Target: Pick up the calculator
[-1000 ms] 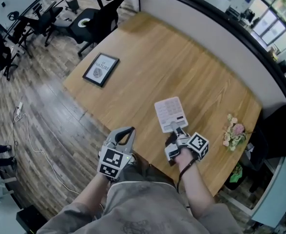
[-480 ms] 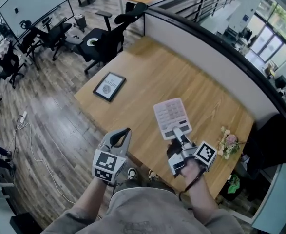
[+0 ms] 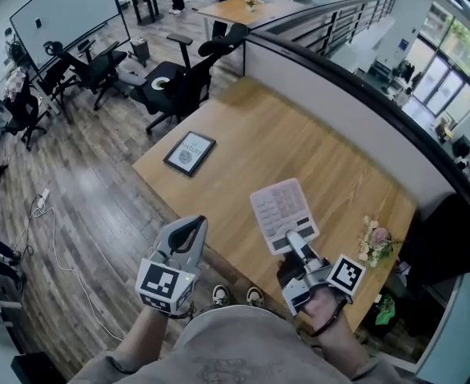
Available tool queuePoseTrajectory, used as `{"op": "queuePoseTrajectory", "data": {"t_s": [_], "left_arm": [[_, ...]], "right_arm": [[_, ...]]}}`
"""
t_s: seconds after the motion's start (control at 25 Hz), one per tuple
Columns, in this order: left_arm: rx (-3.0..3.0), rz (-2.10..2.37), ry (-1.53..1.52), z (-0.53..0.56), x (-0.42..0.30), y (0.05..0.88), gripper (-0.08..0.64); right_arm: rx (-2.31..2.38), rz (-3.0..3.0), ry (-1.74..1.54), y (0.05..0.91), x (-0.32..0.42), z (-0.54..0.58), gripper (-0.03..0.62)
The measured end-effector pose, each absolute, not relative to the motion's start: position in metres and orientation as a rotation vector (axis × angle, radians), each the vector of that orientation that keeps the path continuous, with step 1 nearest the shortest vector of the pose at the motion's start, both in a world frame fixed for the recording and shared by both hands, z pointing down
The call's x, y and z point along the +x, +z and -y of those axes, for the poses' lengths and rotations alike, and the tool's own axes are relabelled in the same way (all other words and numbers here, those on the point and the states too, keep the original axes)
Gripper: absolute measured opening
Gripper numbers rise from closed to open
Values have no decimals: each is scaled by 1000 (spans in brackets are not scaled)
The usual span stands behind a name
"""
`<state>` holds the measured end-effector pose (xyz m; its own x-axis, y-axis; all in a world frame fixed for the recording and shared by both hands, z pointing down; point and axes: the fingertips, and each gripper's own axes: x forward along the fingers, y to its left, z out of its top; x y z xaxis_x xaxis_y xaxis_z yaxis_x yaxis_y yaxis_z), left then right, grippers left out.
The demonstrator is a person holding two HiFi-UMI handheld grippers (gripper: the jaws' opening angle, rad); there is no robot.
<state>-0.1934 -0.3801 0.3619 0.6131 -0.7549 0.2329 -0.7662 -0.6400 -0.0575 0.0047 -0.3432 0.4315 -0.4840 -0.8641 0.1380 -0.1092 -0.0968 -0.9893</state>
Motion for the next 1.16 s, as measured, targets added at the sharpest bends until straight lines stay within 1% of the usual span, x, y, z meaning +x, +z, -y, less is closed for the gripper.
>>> {"op": "queuePoseTrajectory", "data": {"t_s": [0.28,1.16], "left_arm": [[2752,1320,377,358,-204,370,2],[2778,1373,366,347,-210,355,2]], "right_arm": [[-1071,-1587,-1680,445,-8,314,83],[-1046,-1614,-1677,440,-19,317,83]]}}
